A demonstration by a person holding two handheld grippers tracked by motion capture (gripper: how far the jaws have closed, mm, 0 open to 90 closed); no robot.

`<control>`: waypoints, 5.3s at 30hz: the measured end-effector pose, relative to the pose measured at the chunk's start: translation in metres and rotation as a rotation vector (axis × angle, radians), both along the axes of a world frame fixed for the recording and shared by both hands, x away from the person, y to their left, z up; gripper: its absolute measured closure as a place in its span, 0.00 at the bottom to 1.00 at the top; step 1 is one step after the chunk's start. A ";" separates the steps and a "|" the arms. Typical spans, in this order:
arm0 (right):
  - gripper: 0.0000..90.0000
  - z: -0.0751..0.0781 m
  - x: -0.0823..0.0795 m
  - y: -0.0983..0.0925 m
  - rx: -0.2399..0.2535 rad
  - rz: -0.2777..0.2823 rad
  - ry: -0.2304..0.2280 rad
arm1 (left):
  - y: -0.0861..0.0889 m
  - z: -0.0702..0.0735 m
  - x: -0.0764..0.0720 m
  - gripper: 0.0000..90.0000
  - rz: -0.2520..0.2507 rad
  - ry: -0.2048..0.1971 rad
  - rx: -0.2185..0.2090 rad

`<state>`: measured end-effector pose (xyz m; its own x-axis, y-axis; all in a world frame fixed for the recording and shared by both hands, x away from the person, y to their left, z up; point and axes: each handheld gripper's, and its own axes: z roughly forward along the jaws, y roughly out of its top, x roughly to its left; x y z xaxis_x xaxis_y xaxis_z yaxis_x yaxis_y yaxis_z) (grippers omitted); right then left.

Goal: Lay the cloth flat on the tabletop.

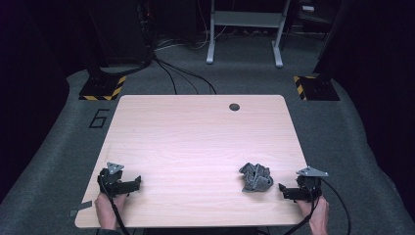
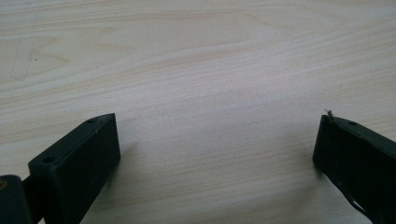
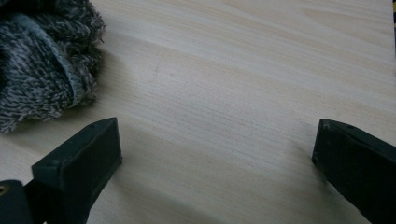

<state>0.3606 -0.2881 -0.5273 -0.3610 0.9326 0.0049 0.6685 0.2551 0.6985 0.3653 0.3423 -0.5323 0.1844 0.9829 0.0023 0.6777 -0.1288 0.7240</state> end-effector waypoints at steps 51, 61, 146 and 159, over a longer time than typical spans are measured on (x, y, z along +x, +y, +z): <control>0.79 0.035 -0.012 0.088 0.064 0.251 -0.017 | 0.000 0.000 0.000 0.01 -0.005 -0.004 0.003; 0.79 0.065 0.000 0.105 0.139 0.286 -0.087 | 0.000 0.000 0.000 0.01 -0.005 -0.003 0.003; 0.94 0.069 0.080 0.227 0.100 0.418 -0.039 | -0.199 0.009 0.049 0.88 -0.610 -0.063 0.010; 0.97 0.079 0.071 0.198 0.125 0.352 -0.108 | -0.172 0.022 0.049 0.98 -0.556 -0.081 -0.013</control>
<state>0.4317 -0.0903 -0.4488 -0.6632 0.7464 0.0554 0.4764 0.3640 0.8003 0.4142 0.1705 -0.5105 0.6745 0.7378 0.0262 0.4527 -0.4413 0.7748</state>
